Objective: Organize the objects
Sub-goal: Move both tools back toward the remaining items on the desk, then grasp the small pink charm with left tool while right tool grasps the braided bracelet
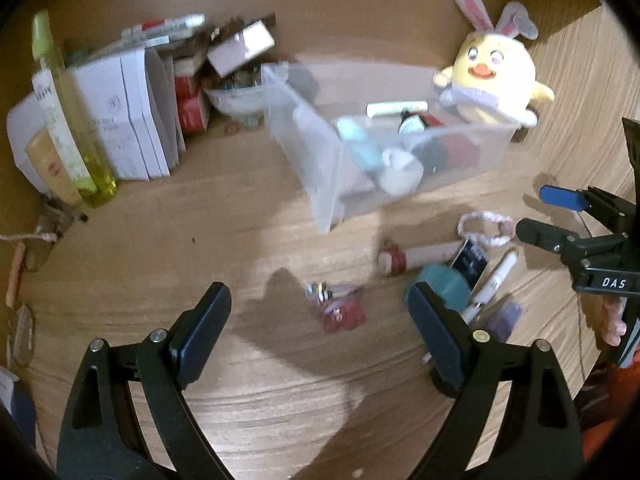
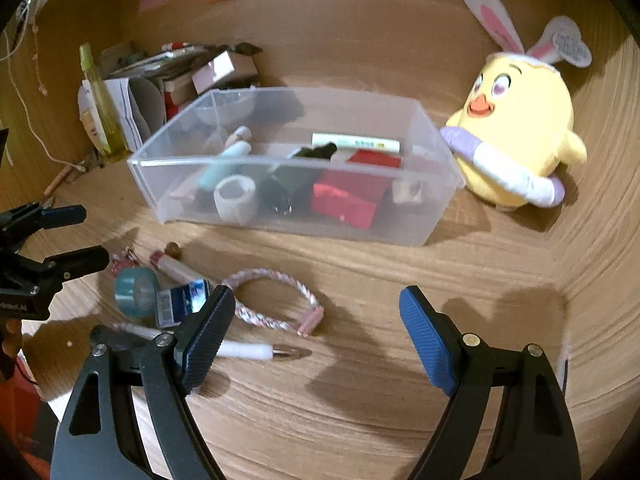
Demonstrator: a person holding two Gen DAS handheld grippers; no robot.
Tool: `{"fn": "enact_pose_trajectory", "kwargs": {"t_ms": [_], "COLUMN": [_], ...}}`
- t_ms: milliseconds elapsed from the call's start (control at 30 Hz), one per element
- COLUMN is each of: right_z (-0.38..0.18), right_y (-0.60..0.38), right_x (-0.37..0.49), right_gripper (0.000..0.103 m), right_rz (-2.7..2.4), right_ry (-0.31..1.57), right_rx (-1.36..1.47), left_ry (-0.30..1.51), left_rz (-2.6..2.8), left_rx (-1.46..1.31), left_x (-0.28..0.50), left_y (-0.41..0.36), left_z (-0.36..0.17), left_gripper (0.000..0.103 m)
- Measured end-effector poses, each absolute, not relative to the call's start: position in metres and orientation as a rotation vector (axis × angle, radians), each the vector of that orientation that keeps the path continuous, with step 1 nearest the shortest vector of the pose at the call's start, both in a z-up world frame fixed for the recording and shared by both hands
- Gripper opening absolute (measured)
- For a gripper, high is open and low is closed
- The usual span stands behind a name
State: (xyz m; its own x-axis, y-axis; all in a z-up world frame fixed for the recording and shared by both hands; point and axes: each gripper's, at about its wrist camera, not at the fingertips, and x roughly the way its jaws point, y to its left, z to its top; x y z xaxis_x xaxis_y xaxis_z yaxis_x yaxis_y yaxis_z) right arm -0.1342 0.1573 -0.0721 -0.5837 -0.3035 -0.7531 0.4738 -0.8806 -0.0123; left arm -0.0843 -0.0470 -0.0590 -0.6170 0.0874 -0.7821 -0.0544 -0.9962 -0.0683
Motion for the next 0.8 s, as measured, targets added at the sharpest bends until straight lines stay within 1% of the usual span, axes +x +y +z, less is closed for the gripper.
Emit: {"fn": "enact_pose_trajectory", "kwargs": {"t_ms": [233, 300, 433, 500, 533, 600, 633, 667, 700, 733, 800], "right_z": [-0.090, -0.093, -0.097, -0.099, -0.100, -0.103, -0.103, -0.103, -0.103, -0.103, -0.102], "right_y": [0.156, 0.156, 0.154, 0.153, 0.152, 0.150, 0.150, 0.149, 0.149, 0.148, 0.148], "right_x": [-0.139, -0.140, -0.144, -0.145, -0.145, -0.146, -0.146, -0.146, -0.145, -0.144, -0.145], "right_gripper": [0.082, 0.082, 0.081, 0.079, 0.075, 0.059, 0.058, 0.055, 0.049, 0.046, 0.036], "right_rz": [-2.401, -2.394, -2.390, -2.384, -2.383, -2.371, -2.369, -2.375, -2.382, -2.382, -2.383], "right_ry": [0.300, 0.302, 0.295, 0.293, 0.298, 0.309, 0.304, 0.310, 0.322, 0.328, 0.329], "right_rx": [1.175, 1.187, 1.199, 1.205, 1.208, 1.223, 1.219, 1.219, 1.215, 1.208, 1.202], "left_ry": [-0.069, -0.074, -0.031, -0.011, 0.004, 0.024, 0.031, 0.030, 0.030, 0.025, 0.022], "left_rz": [2.728, 2.713, 2.715, 2.717, 2.720, 2.724, 2.724, 2.721, 2.713, 2.710, 2.708], "left_rx": [-1.414, -1.418, -1.404, -1.395, -1.389, -1.380, -1.374, -1.366, -1.359, -1.355, -1.349], "left_x": [-0.089, -0.089, -0.089, -0.089, -0.089, -0.090, -0.089, -0.089, -0.089, -0.089, -0.089], "left_y": [-0.051, -0.051, -0.048, -0.045, -0.043, -0.041, -0.040, -0.040, -0.040, -0.041, -0.042], "left_z": [-0.075, -0.077, -0.077, -0.077, -0.076, -0.077, -0.077, -0.077, -0.076, -0.076, -0.076], "left_gripper": [0.090, 0.080, 0.070, 0.061, 0.058, 0.049, 0.047, 0.042, 0.037, 0.035, 0.029]}}
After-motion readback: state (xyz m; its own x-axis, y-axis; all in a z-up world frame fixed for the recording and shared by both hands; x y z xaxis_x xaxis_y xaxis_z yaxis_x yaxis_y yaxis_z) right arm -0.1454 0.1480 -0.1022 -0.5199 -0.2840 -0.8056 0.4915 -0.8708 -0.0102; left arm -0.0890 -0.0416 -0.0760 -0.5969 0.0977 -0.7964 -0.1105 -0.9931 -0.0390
